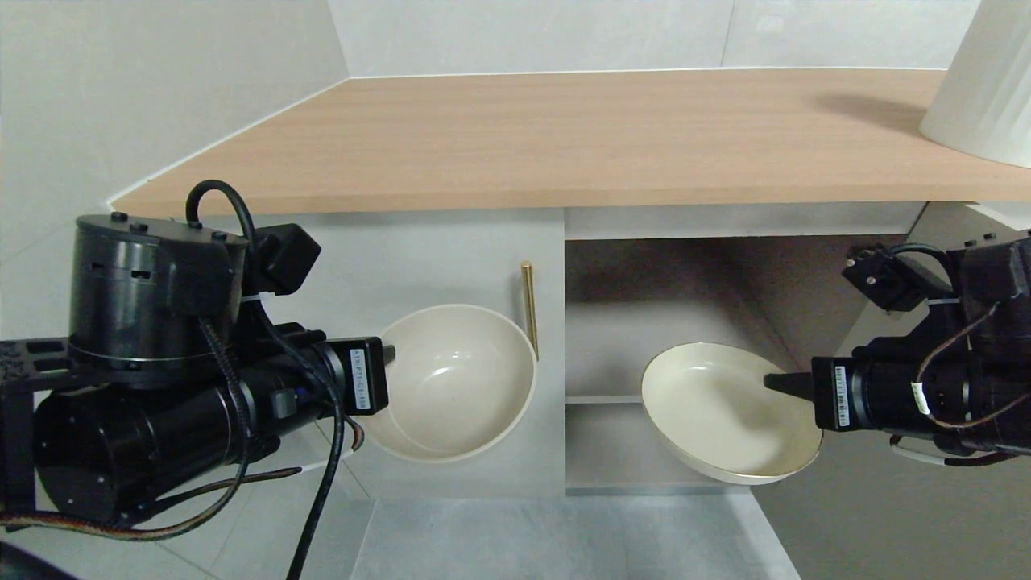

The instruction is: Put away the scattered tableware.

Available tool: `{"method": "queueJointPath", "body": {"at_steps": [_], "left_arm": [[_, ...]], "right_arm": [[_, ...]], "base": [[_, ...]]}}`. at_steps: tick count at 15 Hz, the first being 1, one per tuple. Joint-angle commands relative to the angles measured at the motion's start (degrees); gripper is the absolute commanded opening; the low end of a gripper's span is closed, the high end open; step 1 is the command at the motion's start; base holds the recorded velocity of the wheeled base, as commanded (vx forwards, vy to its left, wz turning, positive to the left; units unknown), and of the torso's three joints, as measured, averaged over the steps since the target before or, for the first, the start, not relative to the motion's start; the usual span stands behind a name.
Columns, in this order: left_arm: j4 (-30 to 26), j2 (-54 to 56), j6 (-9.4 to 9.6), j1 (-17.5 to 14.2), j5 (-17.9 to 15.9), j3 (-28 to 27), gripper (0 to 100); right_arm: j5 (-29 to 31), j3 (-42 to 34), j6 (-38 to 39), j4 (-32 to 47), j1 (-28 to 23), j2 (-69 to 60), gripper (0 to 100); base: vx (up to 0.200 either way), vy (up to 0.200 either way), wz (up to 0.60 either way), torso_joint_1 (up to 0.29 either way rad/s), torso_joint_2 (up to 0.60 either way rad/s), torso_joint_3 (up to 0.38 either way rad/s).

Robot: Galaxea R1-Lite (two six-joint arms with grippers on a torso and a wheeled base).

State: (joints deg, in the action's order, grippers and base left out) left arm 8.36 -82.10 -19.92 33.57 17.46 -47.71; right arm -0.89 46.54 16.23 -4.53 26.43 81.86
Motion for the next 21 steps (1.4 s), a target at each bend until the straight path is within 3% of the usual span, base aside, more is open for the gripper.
{"method": "queueJointPath", "body": {"at_steps": [1,4,9,12,21], "left_arm": [[-0.01,-0.25,-0.03,0.0,0.03,-0.01,0],[-0.01,-0.43,-0.03,0.0,0.03,0.08,0],[-0.19,-0.51,-0.03,0.0,0.03,0.17,0],[-0.1,-0.6,0.58,0.09,0.03,0.43,0],[-0.1,-1.13,0.76,0.09,-0.05,0.78,0]], "right_arm": [[0.01,0.21,0.03,-0.3,0.03,3.39,0],[0.89,0.48,0.39,-6.36,-1.47,12.97,0],[10.82,4.17,6.63,-18.4,-3.49,33.8,0],[12.93,5.31,7.77,-24.21,-4.9,38.99,0],[23.74,14.8,13.57,-25.7,-7.44,46.81,0]], "base": [[0.0,0.0,0.0,0.0,0.0,0.0],[0.0,0.0,0.0,0.0,0.0,0.0],[0.0,0.0,0.0,0.0,0.0,0.0],[0.0,0.0,0.0,0.0,0.0,0.0],[0.0,0.0,0.0,0.0,0.0,0.0]]}}
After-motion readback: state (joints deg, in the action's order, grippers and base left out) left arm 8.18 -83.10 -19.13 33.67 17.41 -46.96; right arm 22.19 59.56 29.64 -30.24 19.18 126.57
